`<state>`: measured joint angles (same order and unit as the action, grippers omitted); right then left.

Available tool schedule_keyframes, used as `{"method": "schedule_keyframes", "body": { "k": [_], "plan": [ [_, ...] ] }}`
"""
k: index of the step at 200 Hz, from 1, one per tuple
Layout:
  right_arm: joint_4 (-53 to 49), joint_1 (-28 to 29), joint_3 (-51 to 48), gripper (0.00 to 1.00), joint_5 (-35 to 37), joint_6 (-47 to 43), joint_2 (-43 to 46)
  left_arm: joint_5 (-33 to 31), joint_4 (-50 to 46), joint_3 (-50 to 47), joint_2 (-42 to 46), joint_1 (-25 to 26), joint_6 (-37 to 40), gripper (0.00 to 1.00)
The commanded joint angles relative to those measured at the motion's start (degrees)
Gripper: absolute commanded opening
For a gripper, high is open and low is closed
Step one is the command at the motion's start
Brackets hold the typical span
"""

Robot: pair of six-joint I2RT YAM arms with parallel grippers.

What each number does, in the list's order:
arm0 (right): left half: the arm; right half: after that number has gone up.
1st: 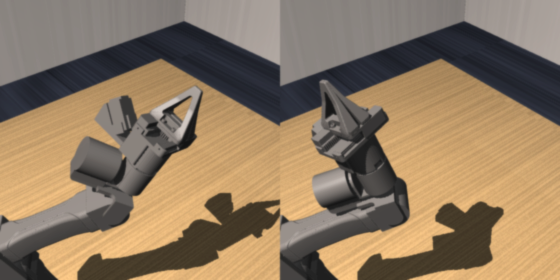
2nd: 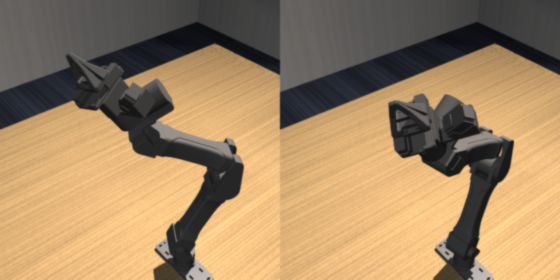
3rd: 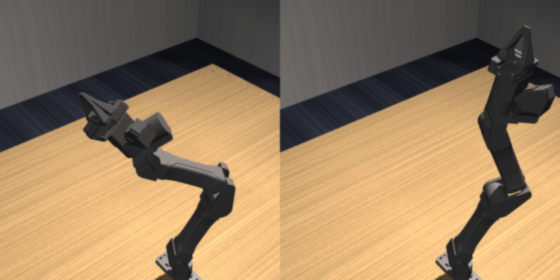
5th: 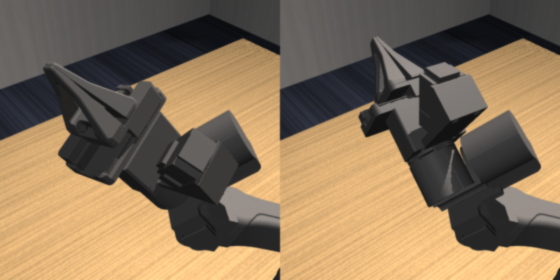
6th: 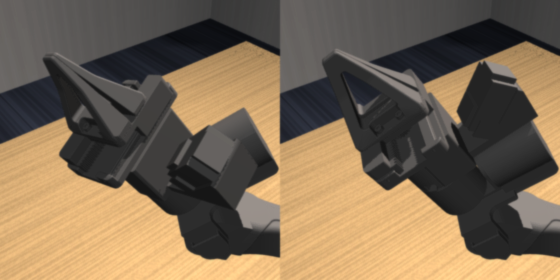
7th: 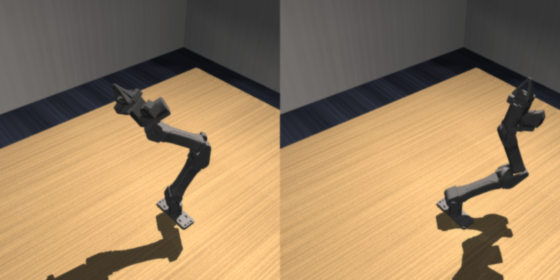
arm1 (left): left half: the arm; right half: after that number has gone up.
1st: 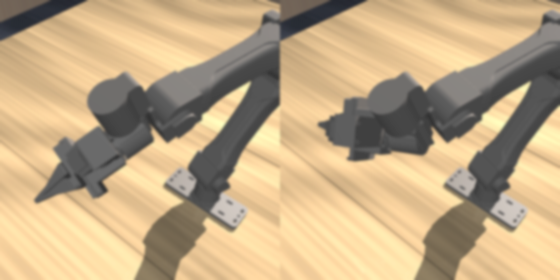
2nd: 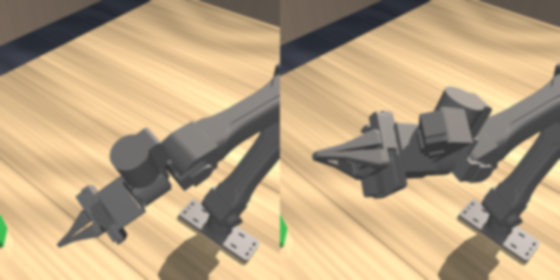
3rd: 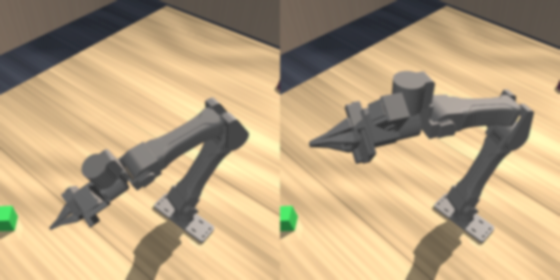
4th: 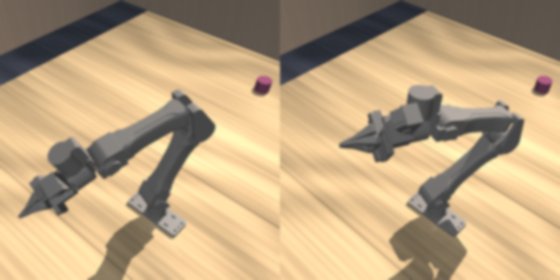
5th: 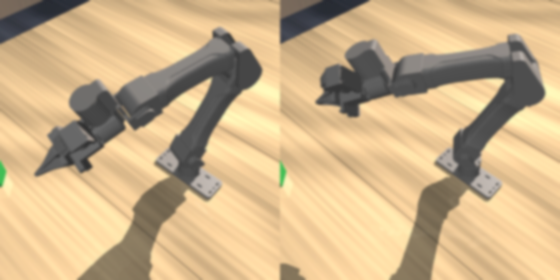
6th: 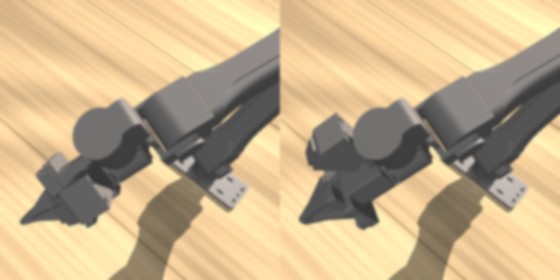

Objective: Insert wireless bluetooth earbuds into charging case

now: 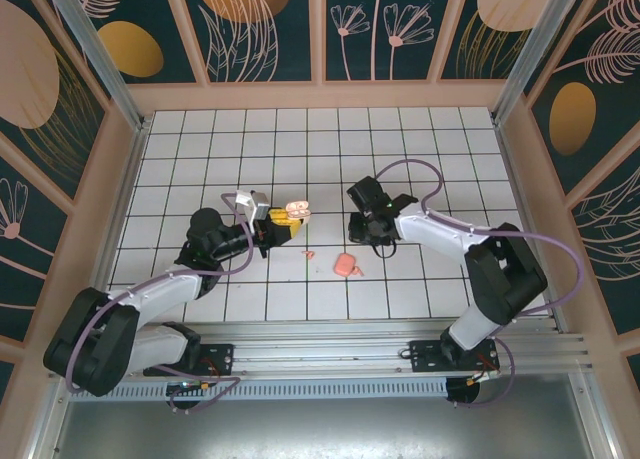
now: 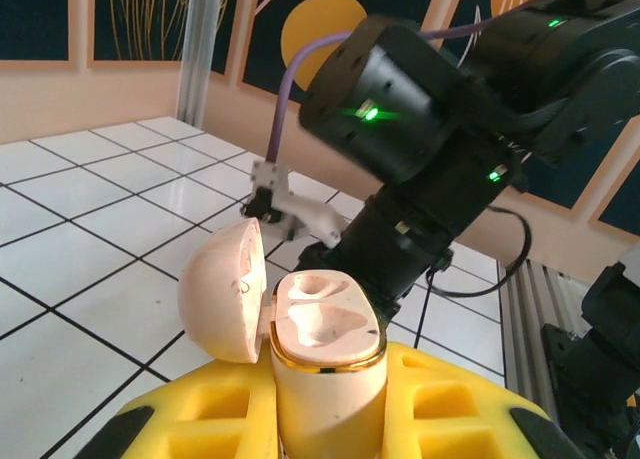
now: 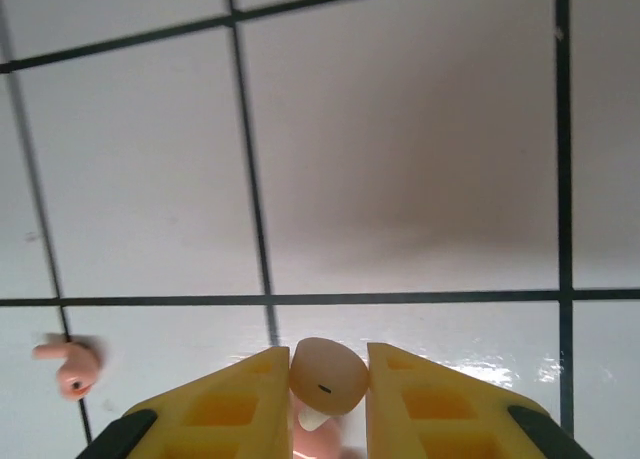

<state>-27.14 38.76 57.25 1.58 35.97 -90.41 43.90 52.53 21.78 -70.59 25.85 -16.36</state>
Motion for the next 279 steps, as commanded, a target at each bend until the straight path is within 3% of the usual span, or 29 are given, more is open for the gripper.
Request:
{"method": "schedule_keyframes", "body": {
  "k": [1,75,136,193,279],
  "plan": [
    [5.77,2.02,-1.37,0.22,4.83,-2.93,4.15,-0.62,5.5,-0.86,-1.7,0.17,-1.11,0.1],
    [17.22,8.48,-2.28,0.21,8.13,-14.34,14.07,1.25,10.18,-1.06,-4.69,0.17,-2.14,0.1],
    [17.18,11.87,0.24,0.21,7.78,-22.68,18.8,2.07,9.49,-0.78,-5.55,0.12,2.26,0.1],
    [17.2,15.5,2.94,0.21,8.31,-29.86,18.23,3.03,7.92,-0.95,-3.89,0.16,9.08,0.09],
    [18.85,17.93,6.19,0.21,7.85,-32.93,15.06,2.26,5.89,-2.17,0.35,0.33,14.36,0.09]
  ]
}}
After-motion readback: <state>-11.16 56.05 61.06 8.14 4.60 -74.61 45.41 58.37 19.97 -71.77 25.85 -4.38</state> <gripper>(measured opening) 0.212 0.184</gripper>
